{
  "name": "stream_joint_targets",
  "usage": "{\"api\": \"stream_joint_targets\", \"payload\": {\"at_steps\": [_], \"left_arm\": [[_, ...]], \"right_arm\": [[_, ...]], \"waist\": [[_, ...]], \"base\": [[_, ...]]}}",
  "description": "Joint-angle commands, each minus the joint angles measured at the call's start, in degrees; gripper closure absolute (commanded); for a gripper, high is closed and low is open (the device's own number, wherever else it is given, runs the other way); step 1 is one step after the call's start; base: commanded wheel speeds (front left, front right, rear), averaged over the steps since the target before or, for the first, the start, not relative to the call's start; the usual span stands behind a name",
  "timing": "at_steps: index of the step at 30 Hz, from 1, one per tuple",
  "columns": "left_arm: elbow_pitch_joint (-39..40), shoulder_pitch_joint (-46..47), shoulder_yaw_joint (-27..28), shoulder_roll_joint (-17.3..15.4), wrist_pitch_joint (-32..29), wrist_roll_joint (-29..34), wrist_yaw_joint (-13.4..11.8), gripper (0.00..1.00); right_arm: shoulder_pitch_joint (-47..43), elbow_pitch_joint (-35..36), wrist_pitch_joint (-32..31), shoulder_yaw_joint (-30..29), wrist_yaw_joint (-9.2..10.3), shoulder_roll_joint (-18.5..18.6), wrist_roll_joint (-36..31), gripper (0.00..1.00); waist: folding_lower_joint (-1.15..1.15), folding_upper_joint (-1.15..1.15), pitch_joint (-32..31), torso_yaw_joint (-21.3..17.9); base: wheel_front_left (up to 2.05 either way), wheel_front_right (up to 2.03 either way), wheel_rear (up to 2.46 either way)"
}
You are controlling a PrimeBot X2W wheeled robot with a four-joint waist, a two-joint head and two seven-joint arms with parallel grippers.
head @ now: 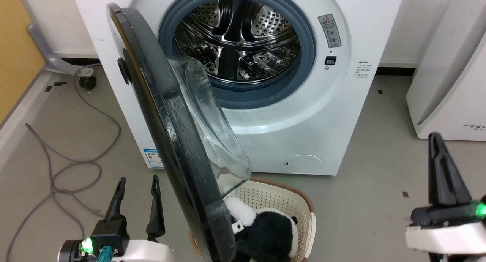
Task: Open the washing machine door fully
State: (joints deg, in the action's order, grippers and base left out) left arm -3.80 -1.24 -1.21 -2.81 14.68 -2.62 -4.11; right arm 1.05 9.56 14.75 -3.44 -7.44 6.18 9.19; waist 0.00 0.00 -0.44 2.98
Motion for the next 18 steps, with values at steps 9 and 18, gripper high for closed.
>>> {"api": "stream_joint_targets", "payload": {"at_steps": [9, 18], "left_arm": [[-0.01, -0.38, 0.31, -0.07, 0.32, 0.15, -0.17, 0.00], [-0.44, -0.58, 0.41, -0.07, 0.32, 0.22, -0.57, 0.00]], "right_arm": [[-5.79, -6.76, 0.24, -2.30, -0.05, -3.10, -3.82, 1.00], [-6.03, -13.60, 0.25, -1.64, -0.05, -3.28, -1.79, 0.00]], "waist": [[0.00, 0.00, -0.15, -0.25], [0.00, 0.00, -0.74, -0.53]], "base": [[0.00, 0.00, 0.00], [0.00, 0.00, 0.00]]}}
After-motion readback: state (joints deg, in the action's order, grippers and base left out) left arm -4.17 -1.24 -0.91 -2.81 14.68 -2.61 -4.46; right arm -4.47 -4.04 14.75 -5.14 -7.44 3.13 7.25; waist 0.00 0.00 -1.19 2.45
